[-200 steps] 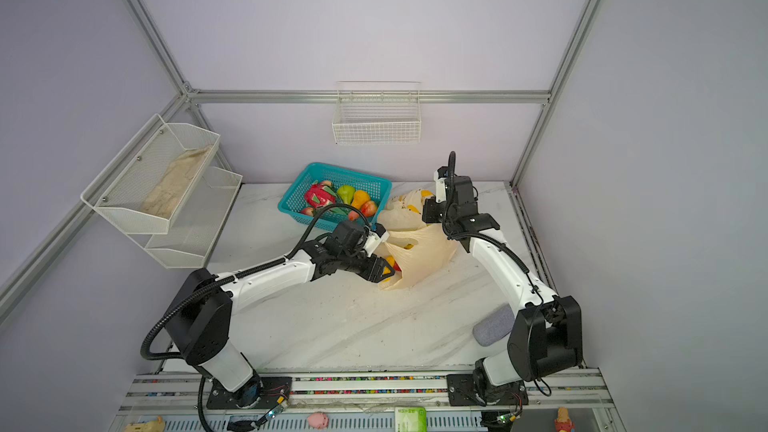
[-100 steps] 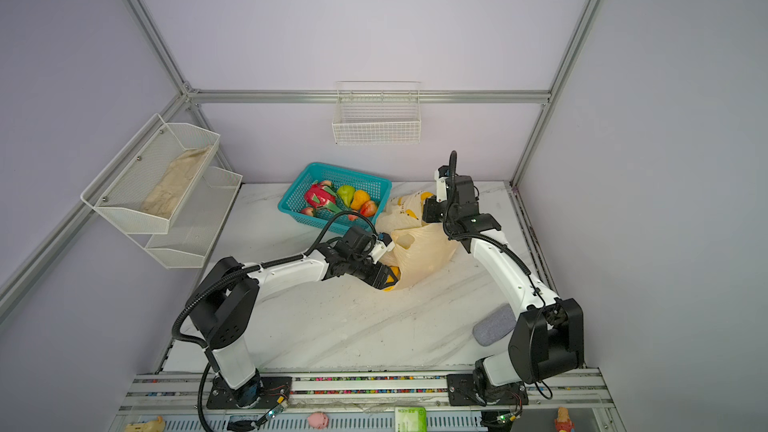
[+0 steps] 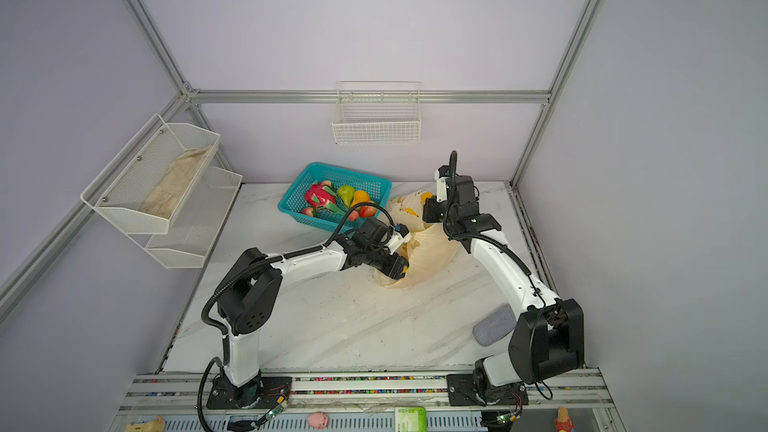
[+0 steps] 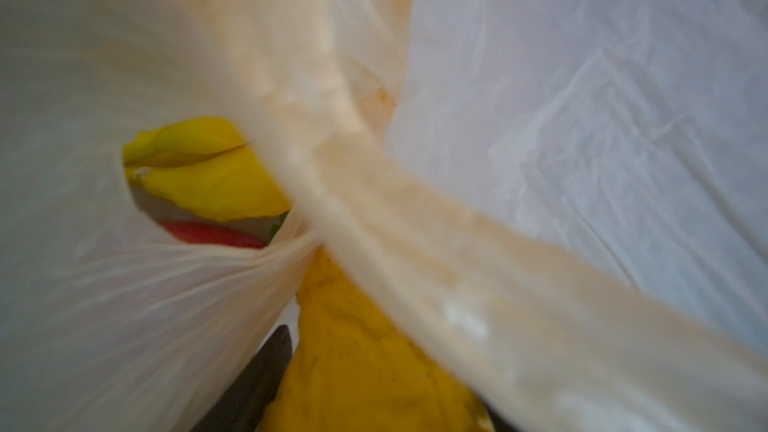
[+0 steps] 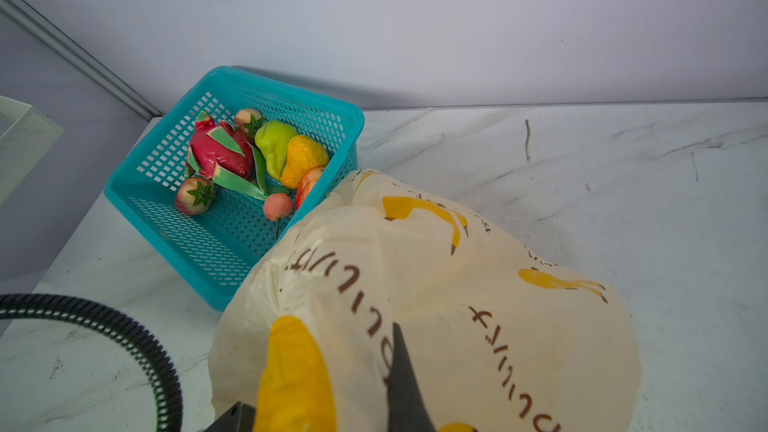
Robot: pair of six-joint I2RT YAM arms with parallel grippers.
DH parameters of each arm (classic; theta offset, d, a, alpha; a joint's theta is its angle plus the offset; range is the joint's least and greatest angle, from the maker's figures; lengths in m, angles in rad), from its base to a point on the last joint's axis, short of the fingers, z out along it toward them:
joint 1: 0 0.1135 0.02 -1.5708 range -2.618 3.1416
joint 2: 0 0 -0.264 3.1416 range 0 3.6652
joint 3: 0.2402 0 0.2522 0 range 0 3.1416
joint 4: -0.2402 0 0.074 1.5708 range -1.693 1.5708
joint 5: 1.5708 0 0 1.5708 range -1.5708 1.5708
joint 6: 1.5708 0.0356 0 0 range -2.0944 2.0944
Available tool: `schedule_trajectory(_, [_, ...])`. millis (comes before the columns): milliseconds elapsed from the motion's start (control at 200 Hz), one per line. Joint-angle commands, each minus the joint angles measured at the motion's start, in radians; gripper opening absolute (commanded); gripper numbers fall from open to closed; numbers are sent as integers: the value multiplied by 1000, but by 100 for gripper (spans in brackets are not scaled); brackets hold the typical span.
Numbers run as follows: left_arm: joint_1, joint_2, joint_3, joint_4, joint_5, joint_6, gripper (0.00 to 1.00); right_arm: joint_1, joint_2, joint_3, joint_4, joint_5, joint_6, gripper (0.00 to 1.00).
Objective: Place the fake fruits into the plastic bag and tie a complex knot
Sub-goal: 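Open the left gripper to drop the yellow pear inside the bag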
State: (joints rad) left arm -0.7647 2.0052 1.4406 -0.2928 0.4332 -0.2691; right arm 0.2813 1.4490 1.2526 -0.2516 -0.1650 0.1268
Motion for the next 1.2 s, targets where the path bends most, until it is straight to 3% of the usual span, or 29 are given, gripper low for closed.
schedule_trajectory(0, [-8,9,120,39,-44,4,52,-2,-38,-13,-7,1,5,0])
schedule_trajectory(200, [-8,-15,86,31,-173,43,70,-2,-47,-19,-8,5,3,0])
schedule_trajectory(440, [-8,-88,26,29,-190,50,81,-2,-32,-15,-2,-2,5,0])
schedule_trajectory(705, [-8,-253,-107,26,-194,25,80,-2,-33,-18,-5,8,2,0])
schedule_trajectory(975, [0,-440,-338,-28,-350,-130,78,-2,-20,-14,-2,1,3,0])
schedule_trajectory(1195, [-2,-392,-397,79,-229,-259,78,-2,-16,-12,-1,-3,0,0])
